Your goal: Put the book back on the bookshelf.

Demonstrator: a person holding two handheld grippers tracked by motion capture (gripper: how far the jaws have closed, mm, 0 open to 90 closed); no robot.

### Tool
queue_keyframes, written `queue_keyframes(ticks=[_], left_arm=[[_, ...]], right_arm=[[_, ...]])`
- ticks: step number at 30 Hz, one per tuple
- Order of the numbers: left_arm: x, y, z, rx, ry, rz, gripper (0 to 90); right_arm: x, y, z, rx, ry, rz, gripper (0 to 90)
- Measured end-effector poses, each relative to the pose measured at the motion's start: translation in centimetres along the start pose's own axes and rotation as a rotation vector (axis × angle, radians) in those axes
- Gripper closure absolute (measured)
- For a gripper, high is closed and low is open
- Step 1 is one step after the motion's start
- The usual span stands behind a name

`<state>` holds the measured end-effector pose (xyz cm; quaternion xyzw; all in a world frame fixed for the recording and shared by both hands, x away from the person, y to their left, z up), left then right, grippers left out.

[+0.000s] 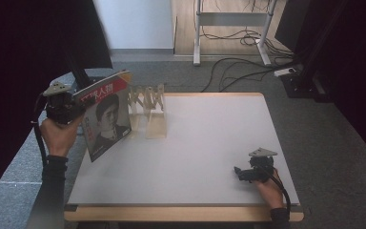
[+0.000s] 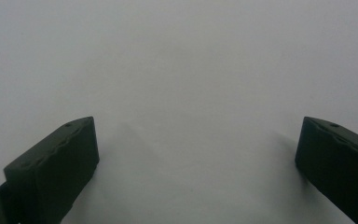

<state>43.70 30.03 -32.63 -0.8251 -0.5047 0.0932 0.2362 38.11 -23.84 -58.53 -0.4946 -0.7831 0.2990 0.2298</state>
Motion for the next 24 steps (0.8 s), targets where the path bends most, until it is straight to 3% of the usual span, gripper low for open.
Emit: queue_keyframes(ticks=[7,18,21,22,24], left_arm=[[0.8,2.6,-0.1,-0.014,-0.02,-0.028,86.9],[1.1,5.4,0.3,-0.111,-0.055,-0.043,86.7],[1.2,5.4,0.6,-0.105,-0.059,-0.034,86.7],[1.3,5.3,0.8,-0.071,-0.056,-0.009,86.3],[1.4,5.1,0.8,-0.049,-0.048,-0.005,86.3]], right_arm=[[0.0,0.0,0.0,0.0,0.001,0.0,0.0],[0.0,0.0,0.0,-0.003,-0.001,0.001,0.0],[0.0,0.0,0.0,-0.003,-0.002,0.001,0.0],[0.0,0.0,0.0,-0.003,-0.002,0.001,0.0],[0.0,0.0,0.0,-0.003,-0.001,0.001,0.0]])
Point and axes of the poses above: each handheld gripper's, and its own axes: y roughly forward along the jaws, z roughly out of its underside, x roughly to its left, the point moved 7 cm from there along y, roughly forward along the jaws, and after that the axes turned 5 degrees about y, right-handed, at the moved point
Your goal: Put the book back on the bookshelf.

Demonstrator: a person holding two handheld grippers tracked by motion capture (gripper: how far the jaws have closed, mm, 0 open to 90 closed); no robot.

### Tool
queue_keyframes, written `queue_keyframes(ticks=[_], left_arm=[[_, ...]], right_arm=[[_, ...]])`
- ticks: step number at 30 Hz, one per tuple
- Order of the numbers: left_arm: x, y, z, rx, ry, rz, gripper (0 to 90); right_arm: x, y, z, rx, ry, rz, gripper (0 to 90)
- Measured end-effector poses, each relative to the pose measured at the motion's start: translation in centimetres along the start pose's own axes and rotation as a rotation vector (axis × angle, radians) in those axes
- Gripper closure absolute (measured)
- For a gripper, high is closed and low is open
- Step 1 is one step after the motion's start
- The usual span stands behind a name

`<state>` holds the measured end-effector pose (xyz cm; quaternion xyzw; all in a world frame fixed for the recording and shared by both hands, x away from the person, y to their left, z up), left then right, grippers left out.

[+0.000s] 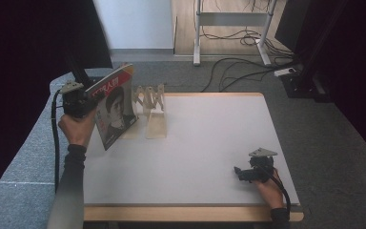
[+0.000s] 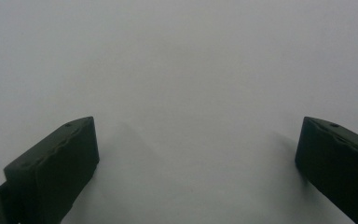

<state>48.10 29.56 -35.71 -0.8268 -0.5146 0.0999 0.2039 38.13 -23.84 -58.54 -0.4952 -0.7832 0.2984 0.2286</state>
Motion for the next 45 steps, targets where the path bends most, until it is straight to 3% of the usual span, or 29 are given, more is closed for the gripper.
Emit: queue_keyframes(ticks=[1,3,5,6,7,9,13,16,19,21,27,30,34,39,40,43,44,45], left_arm=[[0.2,-0.3,0.0,0.052,0.0,0.023,85.8],[0.3,-0.6,0.1,0.106,-0.008,0.054,84.9],[0.5,-0.8,0.2,0.151,-0.008,0.066,84.4],[0.5,-0.8,0.2,0.151,-0.008,0.066,83.3],[0.6,-1.1,0.4,0.194,-0.004,0.074,83.3],[0.8,-1.3,0.4,0.187,-0.003,0.071,86.2],[0.9,-1.4,0.2,0.098,-0.046,0.085,87.1],[0.6,-1.0,0.0,0.059,-0.066,0.1,87.1],[0.5,-0.7,-0.1,0.041,-0.067,0.083,87.1],[0.6,-0.4,-0.2,0.011,-0.09,0.079,87.0],[1.2,0.0,1.0,0.041,-0.079,0.006,86.6],[1.6,-0.2,1.4,0.03,-0.099,0.002,85.9],[1.9,-0.3,1.5,0.036,-0.086,-0.009,84.3],[2.0,-0.5,1.5,0.032,-0.066,-0.027,66.0],[2.0,-0.5,1.5,0.034,-0.06,-0.031,66.0],[1.9,-0.7,1.7,0.04,-0.04,-0.02,49.6],[1.9,-0.8,1.8,0.043,-0.034,-0.018,49.6],[1.8,-1.1,1.9,0.04,-0.02,-0.015,41.8]], right_arm=[[0.0,0.0,0.0,0.0,-0.001,0.0,0.0],[0.0,0.0,0.0,0.002,-0.002,-0.001,0.0],[0.0,0.0,0.0,0.001,-0.002,-0.001,0.0],[0.0,0.0,0.0,0.001,-0.002,-0.001,0.0],[0.0,0.0,0.0,0.002,-0.002,-0.001,0.0],[0.0,0.0,0.0,0.001,-0.001,-0.002,0.0],[0.0,0.0,0.0,0.001,-0.002,-0.001,0.0],[0.0,0.0,0.0,0.0,-0.001,0.0,0.0],[0.0,0.0,0.0,0.0,0.0,0.0,0.0],[0.0,0.0,0.0,0.0,-0.001,0.0,0.0],[0.0,0.0,0.0,0.0,-0.001,-0.001,0.0],[0.0,0.0,0.0,0.001,-0.001,-0.001,0.0],[0.0,0.0,0.0,0.0,0.0,0.0,0.0],[0.0,0.0,0.0,0.0,0.0,0.0,0.0],[0.0,0.0,0.0,0.0,0.0,0.0,0.0],[0.0,0.0,0.0,0.001,0.001,0.0,0.0],[0.0,0.0,0.0,0.001,0.001,0.0,0.0],[0.0,0.0,0.0,0.001,0.001,0.0,0.0]])
Point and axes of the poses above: each handheld gripper's, and its own axes: y roughly forward along the jaws, z roughly out of its underside, x roughly to its left, the point moved 7 cm from there along y, roughly forward along the jaws, and after that the axes turned 5 degrees about y, right-handed, at the moved point
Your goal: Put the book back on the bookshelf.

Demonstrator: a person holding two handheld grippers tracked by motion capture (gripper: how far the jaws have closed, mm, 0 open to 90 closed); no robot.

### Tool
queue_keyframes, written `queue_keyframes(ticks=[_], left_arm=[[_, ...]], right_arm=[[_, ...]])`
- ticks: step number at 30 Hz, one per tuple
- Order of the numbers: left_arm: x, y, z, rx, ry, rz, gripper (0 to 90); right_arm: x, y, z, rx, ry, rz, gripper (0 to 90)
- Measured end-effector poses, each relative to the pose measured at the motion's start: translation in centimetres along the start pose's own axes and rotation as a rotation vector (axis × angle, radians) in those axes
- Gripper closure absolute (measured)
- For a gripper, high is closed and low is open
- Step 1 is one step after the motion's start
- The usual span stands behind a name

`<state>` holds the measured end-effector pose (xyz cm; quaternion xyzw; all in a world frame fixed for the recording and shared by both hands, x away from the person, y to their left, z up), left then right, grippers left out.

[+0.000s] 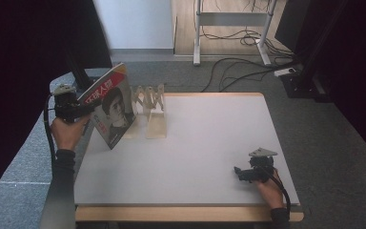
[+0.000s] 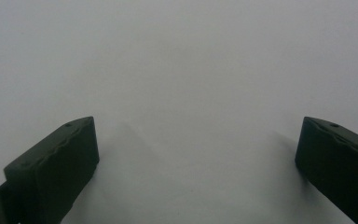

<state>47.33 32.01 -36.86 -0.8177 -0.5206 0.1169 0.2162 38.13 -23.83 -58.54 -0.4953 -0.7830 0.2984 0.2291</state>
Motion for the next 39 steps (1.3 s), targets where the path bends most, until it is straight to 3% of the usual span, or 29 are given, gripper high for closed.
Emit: queue_keyframes(ticks=[4,7,11,18,20,24,34,39], left_arm=[[-0.3,-0.5,0.3,-0.01,0.012,0.013,31.4],[-0.6,-1.1,0.6,-0.01,0.008,0.021,18.6],[-1.0,-1.8,1.4,0.012,0.01,0.061,13.0],[-1.8,-2.8,2.2,0.034,0.035,0.061,2.1],[-2.3,-3.3,2.7,0.055,0.07,0.045,0.4],[-2.9,-3.8,3.2,0.06,0.083,0.038,0.0],[-4.7,-5.5,4.4,0.06,0.108,0.071,0.0],[-6.2,-6.2,4.7,0.033,0.121,0.096,0.0]], right_arm=[[0.0,0.0,0.0,-0.001,-0.003,0.0,0.0],[0.0,0.0,0.0,0.0,-0.001,0.001,0.0],[0.0,0.0,0.0,-0.001,-0.002,0.001,0.0],[0.0,0.0,0.0,0.001,-0.004,0.001,0.0],[0.0,0.0,0.0,0.001,-0.004,0.001,0.0],[0.0,0.0,0.0,0.002,-0.002,0.0,0.0],[0.0,0.0,0.0,0.002,-0.002,0.0,0.0],[0.0,0.0,0.0,0.002,-0.003,0.001,0.0]])
Point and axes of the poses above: each handheld gripper's, and its own axes: y roughly forward along the jaws, z roughly out of its underside, x roughly to its left, the point moved 7 cm from there along y, roughly forward along the jaws, and after that the axes turned 5 degrees about y, right-handed, at the moved point
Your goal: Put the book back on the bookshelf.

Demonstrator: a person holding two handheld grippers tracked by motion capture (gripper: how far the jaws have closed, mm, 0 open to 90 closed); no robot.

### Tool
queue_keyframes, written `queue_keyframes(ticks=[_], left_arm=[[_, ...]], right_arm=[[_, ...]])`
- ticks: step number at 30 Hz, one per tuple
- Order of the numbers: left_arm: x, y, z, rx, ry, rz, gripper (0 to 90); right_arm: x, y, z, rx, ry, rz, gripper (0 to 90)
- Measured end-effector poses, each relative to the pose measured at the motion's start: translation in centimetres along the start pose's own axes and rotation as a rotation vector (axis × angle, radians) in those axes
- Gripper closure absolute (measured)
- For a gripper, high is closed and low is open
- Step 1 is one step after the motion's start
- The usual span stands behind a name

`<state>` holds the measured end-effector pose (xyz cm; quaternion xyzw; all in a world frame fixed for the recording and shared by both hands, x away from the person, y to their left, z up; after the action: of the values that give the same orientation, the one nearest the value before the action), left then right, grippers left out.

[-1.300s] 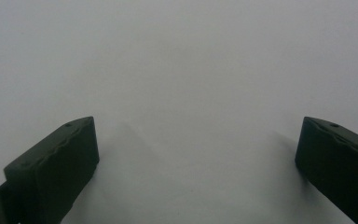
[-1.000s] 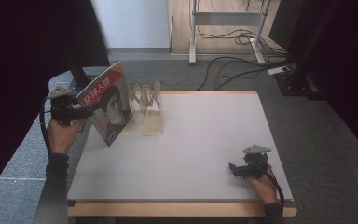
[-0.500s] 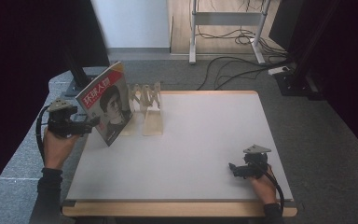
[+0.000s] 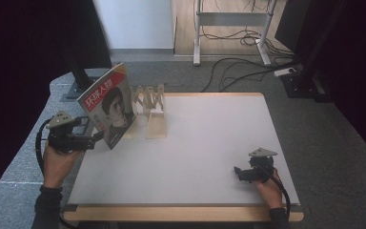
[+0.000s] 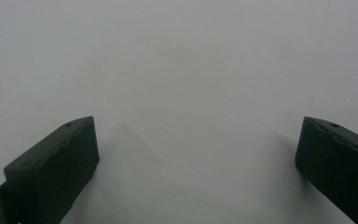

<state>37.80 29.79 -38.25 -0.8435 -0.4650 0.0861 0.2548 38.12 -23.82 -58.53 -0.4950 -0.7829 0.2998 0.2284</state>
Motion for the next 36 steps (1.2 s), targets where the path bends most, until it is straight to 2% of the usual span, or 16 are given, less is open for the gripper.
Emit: queue_keyframes(ticks=[2,4,7,8,11,17,21,22,26,31,32,36], left_arm=[[-1.1,0.1,0.1,-0.009,0.014,0.031,0.0],[-1.5,0.1,0.2,-0.015,0.015,0.045,0.0],[-2.8,1.1,0.6,-0.029,0.028,0.101,0.0],[-2.8,1.1,0.6,-0.029,0.028,0.101,0.0],[-3.7,2.6,1.2,-0.02,0.028,0.135,0.0],[-5.1,4.3,1.6,-0.015,0.037,0.179,0.0],[-6.6,5.8,1.8,-0.008,0.046,0.216,0.0],[-7.3,6.6,2.1,0.002,0.051,0.237,0.0],[-8.3,7.8,2.7,0.02,0.072,0.245,0.0],[-9.6,9.8,4.0,0.034,0.065,0.291,0.0],[-10.0,10.5,4.6,0.054,0.072,0.295,0.0],[-10.6,11.4,5.4,0.064,0.069,0.306,0.0]], right_arm=[[0.0,0.0,0.0,-0.001,-0.001,-0.001,0.0],[0.0,0.0,0.0,0.0,0.0,-0.001,0.0],[0.0,0.0,0.0,0.0,0.0,0.0,0.0],[0.0,0.0,0.0,0.0,0.0,0.0,0.0],[0.0,0.0,0.0,0.0,0.001,0.0,0.0],[0.0,0.0,0.0,0.0,0.002,-0.001,0.0],[0.0,0.0,0.0,0.0,0.001,0.0,0.0],[0.0,0.0,0.0,0.0,0.001,0.0,0.0],[0.0,0.0,0.0,0.0,0.001,0.0,0.0],[0.0,0.0,0.0,0.0,0.001,0.0,0.0],[0.0,0.0,0.0,0.0,0.001,0.0,0.0],[0.0,0.0,0.0,0.0,0.001,0.0,0.0]])
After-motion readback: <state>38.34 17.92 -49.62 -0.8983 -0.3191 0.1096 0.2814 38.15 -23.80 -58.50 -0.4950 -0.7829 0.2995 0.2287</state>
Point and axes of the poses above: each handheld gripper's, and its own axes: y roughly forward along the jaws, z roughly out of its underside, x roughly to its left, the point moved 7 cm from there along y, roughly forward along the jaws, and after that the axes turned 5 degrees about y, right-handed, at the moved point
